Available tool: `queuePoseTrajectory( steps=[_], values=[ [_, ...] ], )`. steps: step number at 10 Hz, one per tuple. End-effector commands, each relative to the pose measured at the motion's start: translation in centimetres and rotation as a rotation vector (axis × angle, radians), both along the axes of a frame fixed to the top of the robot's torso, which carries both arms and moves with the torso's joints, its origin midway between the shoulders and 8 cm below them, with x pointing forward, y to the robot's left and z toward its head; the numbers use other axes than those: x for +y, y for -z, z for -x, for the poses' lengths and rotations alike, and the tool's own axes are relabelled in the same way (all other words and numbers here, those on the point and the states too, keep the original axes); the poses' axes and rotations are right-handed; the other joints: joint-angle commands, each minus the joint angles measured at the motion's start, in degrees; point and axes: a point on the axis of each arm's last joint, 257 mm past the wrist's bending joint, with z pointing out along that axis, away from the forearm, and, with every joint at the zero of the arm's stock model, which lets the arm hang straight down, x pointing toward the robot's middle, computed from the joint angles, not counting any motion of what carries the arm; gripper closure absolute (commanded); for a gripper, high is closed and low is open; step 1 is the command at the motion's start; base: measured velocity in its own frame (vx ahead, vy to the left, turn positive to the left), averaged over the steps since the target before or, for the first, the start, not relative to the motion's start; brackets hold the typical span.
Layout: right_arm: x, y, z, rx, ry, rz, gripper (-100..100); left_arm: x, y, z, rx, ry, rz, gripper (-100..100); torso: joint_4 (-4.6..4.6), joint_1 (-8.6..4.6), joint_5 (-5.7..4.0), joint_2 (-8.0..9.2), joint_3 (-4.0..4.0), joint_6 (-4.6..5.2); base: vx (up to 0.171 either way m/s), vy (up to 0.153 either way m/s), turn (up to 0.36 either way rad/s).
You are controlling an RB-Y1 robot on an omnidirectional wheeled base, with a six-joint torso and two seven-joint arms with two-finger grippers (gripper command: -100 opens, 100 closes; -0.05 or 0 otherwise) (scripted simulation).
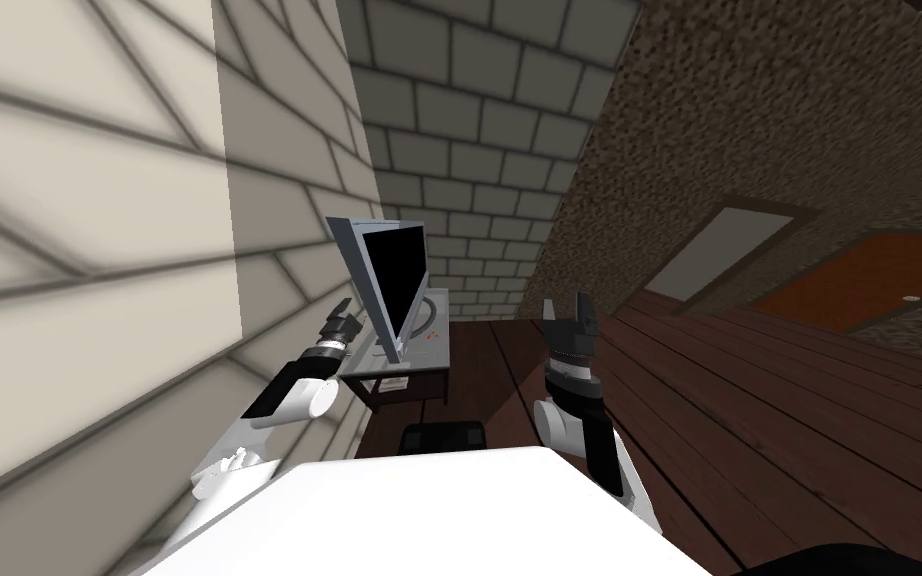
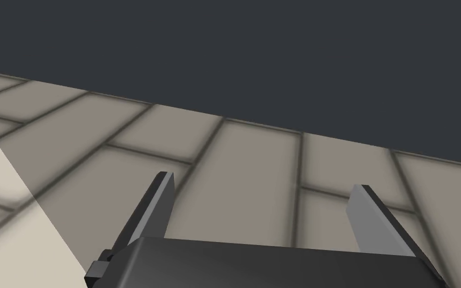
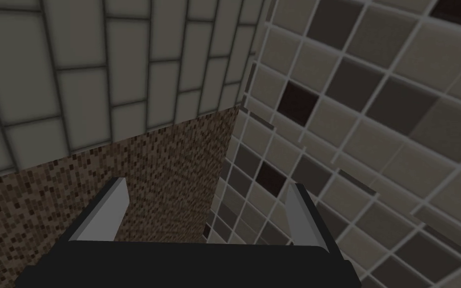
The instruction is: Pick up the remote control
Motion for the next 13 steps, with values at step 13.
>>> queuePoseTrajectory(
  steps=[13],
  values=[
    [0.0, 0.0, 0.0, 0.000, 0.000, 0.000, 0, 10.9, 16.2, -2.3, 0.474, -0.123, 0.246, -100, -0.01, 0.05, 0.02, -0.05, -0.03, -0.03, -0.017, 0.012, -0.186]
  ],
)
